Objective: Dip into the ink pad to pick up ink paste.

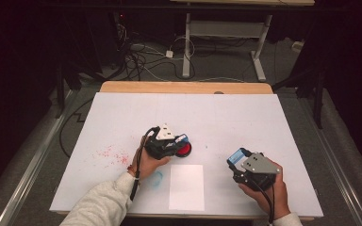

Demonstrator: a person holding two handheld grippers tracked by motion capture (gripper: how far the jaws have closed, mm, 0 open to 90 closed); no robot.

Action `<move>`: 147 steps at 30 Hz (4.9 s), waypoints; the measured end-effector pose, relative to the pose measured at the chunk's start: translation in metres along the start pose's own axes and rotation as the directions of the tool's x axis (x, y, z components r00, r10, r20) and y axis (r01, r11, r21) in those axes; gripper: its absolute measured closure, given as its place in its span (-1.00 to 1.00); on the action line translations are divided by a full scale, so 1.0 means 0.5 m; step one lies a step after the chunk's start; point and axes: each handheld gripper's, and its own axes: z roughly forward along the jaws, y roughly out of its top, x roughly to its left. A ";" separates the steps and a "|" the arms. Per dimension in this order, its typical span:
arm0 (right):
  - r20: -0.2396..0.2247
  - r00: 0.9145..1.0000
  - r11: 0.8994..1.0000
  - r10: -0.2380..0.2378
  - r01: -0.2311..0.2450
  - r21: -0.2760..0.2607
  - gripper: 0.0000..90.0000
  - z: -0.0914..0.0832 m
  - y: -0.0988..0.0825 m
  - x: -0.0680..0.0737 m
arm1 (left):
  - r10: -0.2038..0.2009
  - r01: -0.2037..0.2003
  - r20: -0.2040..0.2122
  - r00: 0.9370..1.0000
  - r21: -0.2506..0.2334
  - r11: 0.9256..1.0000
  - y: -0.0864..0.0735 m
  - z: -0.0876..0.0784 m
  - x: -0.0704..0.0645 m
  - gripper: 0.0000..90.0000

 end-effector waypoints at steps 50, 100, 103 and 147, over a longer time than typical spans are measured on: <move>-0.001 1.000 1.000 -0.026 0.026 0.015 -0.09 0.007 -0.002 0.007 | 0.035 -0.037 0.021 0.999 0.064 0.997 -0.003 0.012 -0.006 0.52; -0.006 0.999 0.999 -0.031 0.032 0.023 -0.09 0.009 -0.001 0.013 | 0.030 -0.032 0.030 0.999 0.076 0.997 -0.011 0.029 -0.007 0.51; -0.007 0.999 0.999 -0.032 0.032 0.022 -0.09 0.009 -0.002 0.013 | 0.023 -0.025 0.031 0.999 0.076 0.997 -0.011 0.029 -0.006 0.51; -0.010 1.000 1.000 -0.020 0.020 0.005 -0.09 0.012 0.000 0.007 | -0.015 0.023 0.059 0.998 -0.133 0.991 0.027 -0.109 0.008 0.51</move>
